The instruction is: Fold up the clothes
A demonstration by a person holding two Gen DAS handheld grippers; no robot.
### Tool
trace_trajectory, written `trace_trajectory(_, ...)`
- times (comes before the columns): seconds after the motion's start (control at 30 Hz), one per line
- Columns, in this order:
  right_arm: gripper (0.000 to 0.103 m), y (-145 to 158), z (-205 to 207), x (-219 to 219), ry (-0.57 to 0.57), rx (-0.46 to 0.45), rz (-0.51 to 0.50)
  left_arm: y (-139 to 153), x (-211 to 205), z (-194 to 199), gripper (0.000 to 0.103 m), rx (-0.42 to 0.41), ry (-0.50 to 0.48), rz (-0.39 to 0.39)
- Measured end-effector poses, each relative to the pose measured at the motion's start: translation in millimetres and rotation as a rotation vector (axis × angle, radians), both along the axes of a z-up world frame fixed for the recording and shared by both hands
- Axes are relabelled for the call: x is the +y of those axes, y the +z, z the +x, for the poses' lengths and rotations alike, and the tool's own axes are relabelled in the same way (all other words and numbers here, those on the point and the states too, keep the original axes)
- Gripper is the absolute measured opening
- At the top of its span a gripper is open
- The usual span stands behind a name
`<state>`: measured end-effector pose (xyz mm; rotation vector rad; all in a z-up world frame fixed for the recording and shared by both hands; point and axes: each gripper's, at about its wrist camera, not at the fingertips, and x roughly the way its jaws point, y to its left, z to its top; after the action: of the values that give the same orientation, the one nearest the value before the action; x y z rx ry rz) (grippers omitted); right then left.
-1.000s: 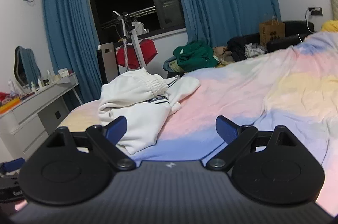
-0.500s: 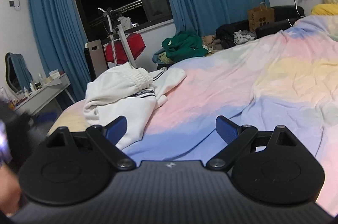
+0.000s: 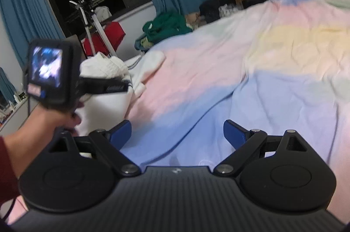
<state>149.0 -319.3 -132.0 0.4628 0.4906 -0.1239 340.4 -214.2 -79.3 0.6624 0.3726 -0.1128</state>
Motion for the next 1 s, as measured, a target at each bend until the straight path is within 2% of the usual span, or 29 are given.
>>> trace_trajectory(0.13, 0.092, -9.0, 7.5, -2.7, -0.007, 0.038, 0.037, -11.3, -16.7, 40.6, 0.102, -0.011, 0.071, 0.040)
trace_trajectory(0.2, 0.092, -10.3, 8.3, -3.2, -0.010, 0.039, 0.044, -15.5, -21.7, 61.3, 0.100, -0.009, 0.116, 0.033)
trace_trajectory(0.27, 0.092, -12.9, 10.8, -1.4, -0.006, 0.045, 0.040, -23.2, -21.6, 80.6, 0.093, 0.035, 0.168, 0.008)
trace_trajectory(0.37, 0.092, -19.4, 15.3, 1.7, -0.001, 0.065, 0.025, -29.3, -22.5, 89.7, 0.082, 0.005, 0.199, 0.024)
trace_trajectory(0.4, 0.092, -21.3, 17.2, 1.9, 0.000, 0.073, 0.022, -27.4, -21.2, 90.8, 0.073, -0.005, 0.208, 0.014)
trace_trajectory(0.5, 0.092, -25.0, 21.2, 2.0, -0.003, 0.084, 0.018, -15.2, -11.6, 87.7, 0.061, -0.010, 0.204, -0.051)
trace_trajectory(0.53, 0.092, -25.8, 21.8, 2.3, -0.004, 0.083, 0.017, -9.1, -7.2, 81.8, 0.054, -0.009, 0.203, -0.078)
trace_trajectory(0.63, 0.092, -27.6, 23.0, 3.3, -0.002, 0.079, 0.009, 18.4, 5.9, 59.0, 0.046, -0.011, 0.174, -0.174)
trace_trajectory(0.73, 0.092, -23.8, 19.4, 3.9, -0.008, 0.061, -0.004, 50.6, 21.6, 14.6, 0.040, -0.061, 0.080, -0.254)
trace_trajectory(0.9, 0.092, -17.0, 12.9, 5.0, -0.021, 0.029, -0.026, 101.2, 57.3, -70.2, 0.037, -0.132, -0.033, -0.395)
trace_trajectory(1.0, 0.092, -12.9, 9.1, 5.6, -0.029, 0.010, -0.039, 126.4, 85.2, -126.4, 0.036, -0.147, -0.072, -0.486)
